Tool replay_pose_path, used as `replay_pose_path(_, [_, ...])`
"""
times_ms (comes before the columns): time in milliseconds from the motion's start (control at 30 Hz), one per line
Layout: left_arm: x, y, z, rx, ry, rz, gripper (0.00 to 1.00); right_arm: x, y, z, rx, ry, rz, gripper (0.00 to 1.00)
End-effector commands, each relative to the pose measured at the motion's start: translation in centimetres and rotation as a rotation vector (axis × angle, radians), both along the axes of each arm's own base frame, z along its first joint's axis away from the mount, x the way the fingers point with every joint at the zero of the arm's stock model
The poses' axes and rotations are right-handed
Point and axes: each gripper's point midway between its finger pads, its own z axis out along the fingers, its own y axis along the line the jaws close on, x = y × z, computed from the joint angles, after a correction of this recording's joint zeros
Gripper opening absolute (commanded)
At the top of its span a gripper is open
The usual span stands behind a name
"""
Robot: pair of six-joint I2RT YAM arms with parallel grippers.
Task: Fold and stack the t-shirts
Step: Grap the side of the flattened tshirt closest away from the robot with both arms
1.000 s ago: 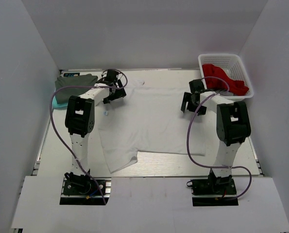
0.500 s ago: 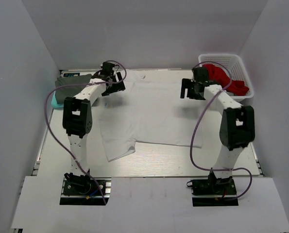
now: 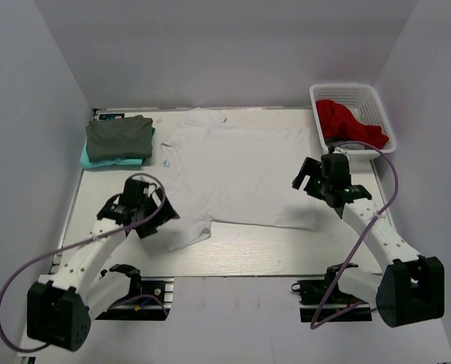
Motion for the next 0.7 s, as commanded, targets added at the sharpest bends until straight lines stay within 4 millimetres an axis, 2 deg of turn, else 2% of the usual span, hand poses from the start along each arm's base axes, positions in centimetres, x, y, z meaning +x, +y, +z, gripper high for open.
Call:
replay_pose_path(0, [-4.1, -1.0, -1.4, -0.102, 0.093, 0.011, 1.00, 0.5, -0.2, 1.3, 0.085, -0.069, -0.113, 0.90])
replay_pose_path(100, [-6.1, -1.9, -3.7, -0.159, 0.171, -0.010, 0.98, -1.0, -1.4, -0.8, 0.056, -0.012, -0.164, 0.90])
replay_pose_path(133, [-7.2, -2.0, -4.8, -0.159, 0.217, -0.012, 0.98, -1.2, -1.4, -0.7, 0.055, -0.015, -0.164, 0.90])
replay_pose_path(233, [-8.4, -1.0, -6.0, -0.112, 0.282, 0.035, 0.93, -2.4, -2.0, -1.7, 0.037, 0.031, -0.181, 0.90])
replay_pose_path(400, [-7.6, -0.6, -6.3, -0.092, 0.247, 0.081, 0.77, -3.4, -2.4, -2.4, 0.026, 0.060, -0.193, 0.90])
replay_pose_path(533, [-7.0, -0.2, -7.3, -0.064, 0.240, 0.106, 0.72, -4.2, -2.3, -2.9, 0.024, 0.083, -0.175, 0.90])
replay_pose_path(567, [-6.8, -0.3, -7.5, -0.063, 0.243, 0.106, 0.68, -4.4, -2.3, -3.2, 0.022, 0.093, -0.177, 0.90])
replay_pose_path(600, [-6.1, -0.3, -7.6, -0.063, 0.221, 0.109, 0.60, -4.7, -2.5, -3.2, 0.020, 0.100, -0.181, 0.90])
replay_pose_path(667, [-5.8, -0.4, -7.8, -0.066, 0.226, 0.119, 0.54, -5.0, -2.4, -3.4, 0.022, 0.110, -0.174, 0.90])
